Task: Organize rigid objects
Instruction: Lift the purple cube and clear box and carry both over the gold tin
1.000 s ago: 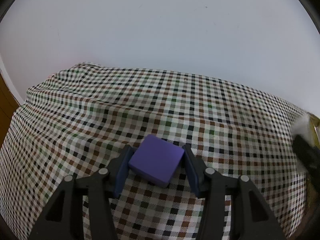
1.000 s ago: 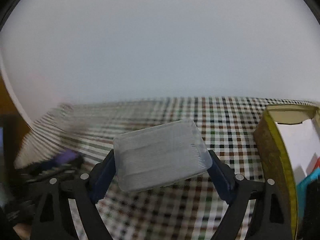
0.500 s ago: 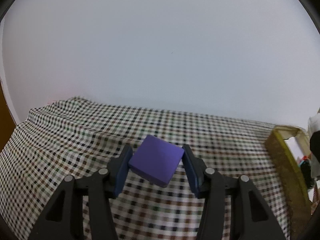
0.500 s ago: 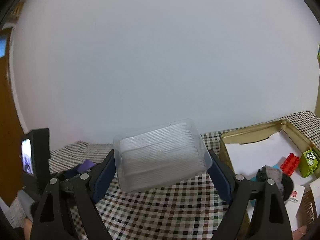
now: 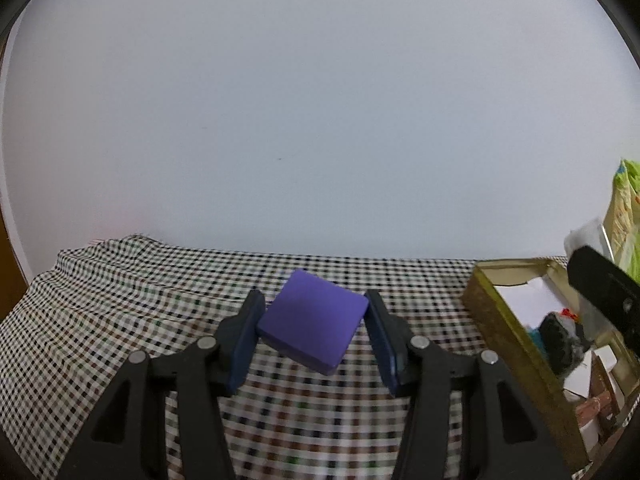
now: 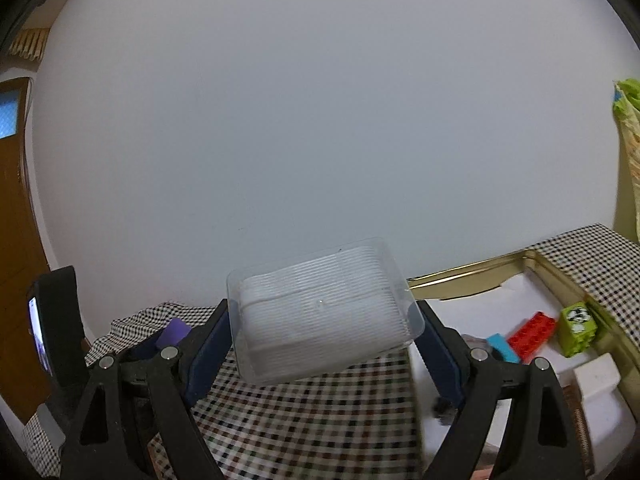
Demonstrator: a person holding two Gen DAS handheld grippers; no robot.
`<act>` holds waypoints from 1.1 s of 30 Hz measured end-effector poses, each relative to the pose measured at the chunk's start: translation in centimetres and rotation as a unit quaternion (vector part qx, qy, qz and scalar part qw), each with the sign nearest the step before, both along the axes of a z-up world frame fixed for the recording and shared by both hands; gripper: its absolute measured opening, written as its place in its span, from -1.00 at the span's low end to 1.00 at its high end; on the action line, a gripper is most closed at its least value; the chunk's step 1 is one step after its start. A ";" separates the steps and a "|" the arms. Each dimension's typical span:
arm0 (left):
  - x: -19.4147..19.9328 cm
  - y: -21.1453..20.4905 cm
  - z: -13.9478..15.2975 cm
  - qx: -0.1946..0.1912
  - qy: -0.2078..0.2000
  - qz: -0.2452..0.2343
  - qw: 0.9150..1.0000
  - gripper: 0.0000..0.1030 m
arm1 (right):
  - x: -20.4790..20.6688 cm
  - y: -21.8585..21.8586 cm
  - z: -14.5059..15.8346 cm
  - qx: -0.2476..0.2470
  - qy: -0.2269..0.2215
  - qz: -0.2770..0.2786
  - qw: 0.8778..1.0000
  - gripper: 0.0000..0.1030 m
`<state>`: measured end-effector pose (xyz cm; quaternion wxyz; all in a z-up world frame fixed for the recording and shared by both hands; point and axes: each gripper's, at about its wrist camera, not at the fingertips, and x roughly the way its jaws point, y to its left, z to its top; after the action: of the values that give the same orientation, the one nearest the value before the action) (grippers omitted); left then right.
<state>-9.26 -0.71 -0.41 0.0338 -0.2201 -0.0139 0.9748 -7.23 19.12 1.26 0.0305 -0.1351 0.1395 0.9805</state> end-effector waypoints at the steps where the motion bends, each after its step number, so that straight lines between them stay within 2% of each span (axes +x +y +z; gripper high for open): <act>1: 0.1 0.4 0.0 0.002 -0.001 -0.003 1.000 -0.02 | 0.2 0.3 0.1 0.000 0.001 -0.002 1.000 0.71; 22: 2.5 7.9 1.6 0.005 0.009 -0.049 0.999 -0.02 | 3.9 8.1 -0.2 0.014 0.013 -0.053 0.998 0.71; 29: 3.2 10.2 2.3 0.005 0.017 -0.071 0.997 -0.02 | 5.0 11.0 0.0 0.029 0.015 -0.091 0.995 0.71; 33: 3.5 11.9 2.8 0.009 0.019 -0.090 0.996 -0.02 | 4.9 14.7 -0.8 0.002 0.012 -0.113 0.993 0.70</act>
<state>-5.80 11.17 2.35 0.1234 -0.2012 -0.0020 0.9717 -2.34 33.79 0.47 0.1399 -0.1063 0.1525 0.9726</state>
